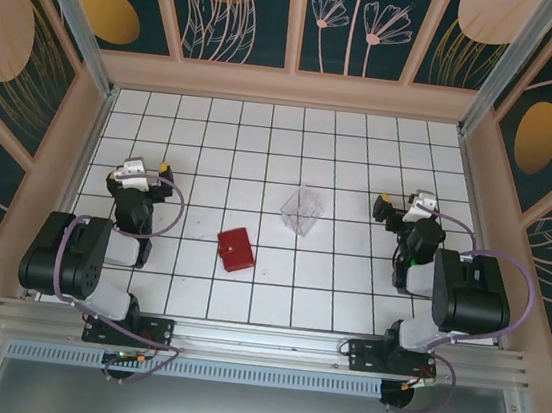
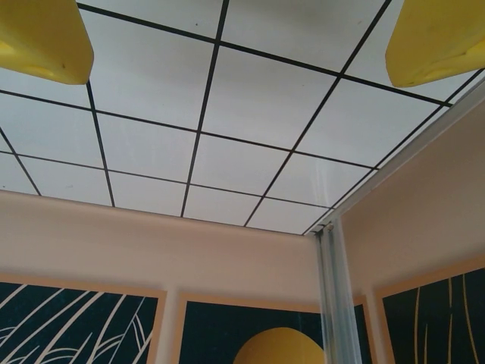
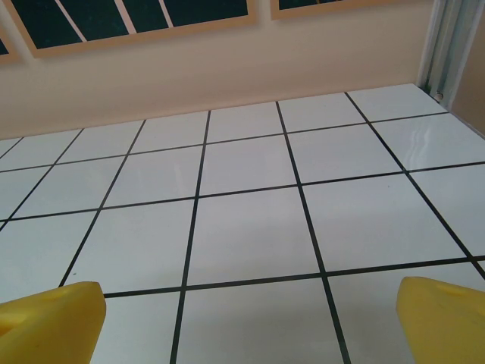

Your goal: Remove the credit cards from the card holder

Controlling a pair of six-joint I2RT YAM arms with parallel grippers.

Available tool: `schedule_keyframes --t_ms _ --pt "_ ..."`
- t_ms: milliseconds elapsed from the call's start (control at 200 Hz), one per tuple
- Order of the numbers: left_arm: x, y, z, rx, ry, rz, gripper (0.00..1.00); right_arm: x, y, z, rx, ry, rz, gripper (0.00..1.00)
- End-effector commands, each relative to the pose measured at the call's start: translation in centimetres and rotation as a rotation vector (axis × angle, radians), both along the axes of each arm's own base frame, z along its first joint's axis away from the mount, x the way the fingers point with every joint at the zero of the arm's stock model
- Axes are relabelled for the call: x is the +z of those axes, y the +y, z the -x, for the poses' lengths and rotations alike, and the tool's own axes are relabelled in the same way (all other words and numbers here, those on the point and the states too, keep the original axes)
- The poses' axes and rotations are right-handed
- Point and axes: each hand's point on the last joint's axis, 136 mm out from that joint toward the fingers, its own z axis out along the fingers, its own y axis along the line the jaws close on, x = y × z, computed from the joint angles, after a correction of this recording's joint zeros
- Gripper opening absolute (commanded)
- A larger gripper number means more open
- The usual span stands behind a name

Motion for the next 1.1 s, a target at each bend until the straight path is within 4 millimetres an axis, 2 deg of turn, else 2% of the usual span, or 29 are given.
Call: schedule_keyframes --t_ms 0,671,851,1091 --pt "0.5 0.0 -0.1 -0.009 -0.022 -0.003 0.99 0.7 -0.2 -0.2 -0.003 -0.028 0.002 0.99" --pt "0.5 0.0 0.0 -0.009 -0.023 -0.003 0.99 0.7 -0.3 -0.3 -0.006 -0.029 0.0 0.99" --pt "1.3 -0.4 -0.6 -0.032 -0.003 -0.012 0.99 0.8 -0.5 -0.5 -0.028 -0.021 0.004 0.99" --pt "2.8 0.1 -0.3 0.03 0.055 0.045 0.98 1.7 1.0 -2.0 0.015 0.083 0.042 0.99"
